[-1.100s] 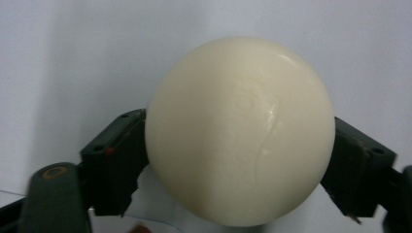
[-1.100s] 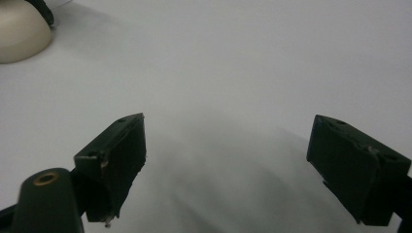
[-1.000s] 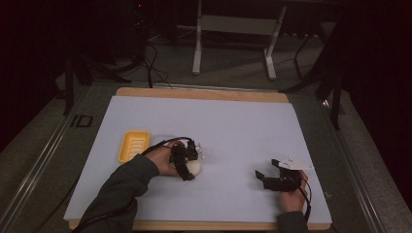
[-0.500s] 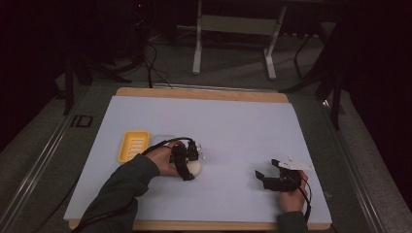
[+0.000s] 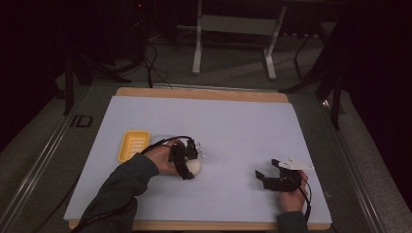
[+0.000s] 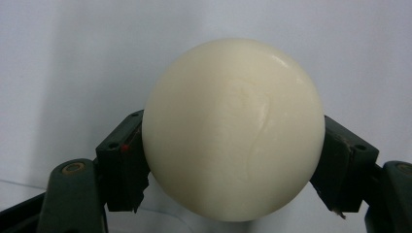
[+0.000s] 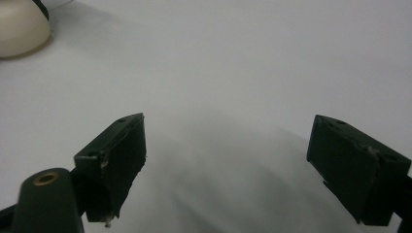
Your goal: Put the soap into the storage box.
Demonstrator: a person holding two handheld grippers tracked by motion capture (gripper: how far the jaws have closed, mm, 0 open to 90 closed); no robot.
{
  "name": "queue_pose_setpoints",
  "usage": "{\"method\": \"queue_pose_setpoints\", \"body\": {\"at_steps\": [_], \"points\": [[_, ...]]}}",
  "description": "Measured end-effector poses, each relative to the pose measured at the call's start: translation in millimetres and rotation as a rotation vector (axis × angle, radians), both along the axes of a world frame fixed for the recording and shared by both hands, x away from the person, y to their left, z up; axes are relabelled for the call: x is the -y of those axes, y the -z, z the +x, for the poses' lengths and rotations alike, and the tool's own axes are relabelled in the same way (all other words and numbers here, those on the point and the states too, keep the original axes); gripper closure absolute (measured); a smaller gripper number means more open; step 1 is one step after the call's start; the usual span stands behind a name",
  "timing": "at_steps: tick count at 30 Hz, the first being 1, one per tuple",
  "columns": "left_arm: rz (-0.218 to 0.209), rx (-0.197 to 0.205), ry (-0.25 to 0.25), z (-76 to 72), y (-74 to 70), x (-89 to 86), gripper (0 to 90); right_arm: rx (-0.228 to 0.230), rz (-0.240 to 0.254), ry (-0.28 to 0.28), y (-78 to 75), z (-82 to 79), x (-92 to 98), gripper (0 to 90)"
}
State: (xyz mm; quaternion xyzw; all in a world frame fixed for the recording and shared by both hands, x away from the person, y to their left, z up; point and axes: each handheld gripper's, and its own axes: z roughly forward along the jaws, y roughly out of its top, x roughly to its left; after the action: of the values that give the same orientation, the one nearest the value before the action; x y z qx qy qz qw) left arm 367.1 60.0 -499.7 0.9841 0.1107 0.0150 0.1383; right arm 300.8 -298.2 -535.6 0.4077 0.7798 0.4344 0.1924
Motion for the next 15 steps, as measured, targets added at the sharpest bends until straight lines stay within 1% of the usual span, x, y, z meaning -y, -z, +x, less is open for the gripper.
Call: {"method": "queue_pose_setpoints", "body": {"at_steps": [6,8,12,13,14,15], "points": [[-0.006,0.004,-0.017,2.7,-5.7,-5.6,25.7,0.000,0.000,0.000,0.0,0.0,0.0,14.1],[-0.005,0.010,-0.022,2.6,-7.0,-7.5,25.6,0.001,0.000,0.000,0.0,0.0,0.1,14.1],[-0.003,0.009,-0.025,2.8,-8.3,-9.2,25.7,0.000,0.001,0.001,0.0,0.0,0.1,14.1],[0.005,0.014,-0.038,4.1,-10.9,-12.9,25.6,0.000,0.001,0.000,0.0,0.0,0.1,14.1],[0.014,0.017,-0.037,4.5,-11.8,-13.8,25.6,0.001,0.001,0.000,0.0,0.0,0.1,14.1],[0.015,0.022,-0.046,4.4,-12.4,-14.4,25.6,0.000,0.001,0.000,0.0,0.0,0.1,14.1]]}}
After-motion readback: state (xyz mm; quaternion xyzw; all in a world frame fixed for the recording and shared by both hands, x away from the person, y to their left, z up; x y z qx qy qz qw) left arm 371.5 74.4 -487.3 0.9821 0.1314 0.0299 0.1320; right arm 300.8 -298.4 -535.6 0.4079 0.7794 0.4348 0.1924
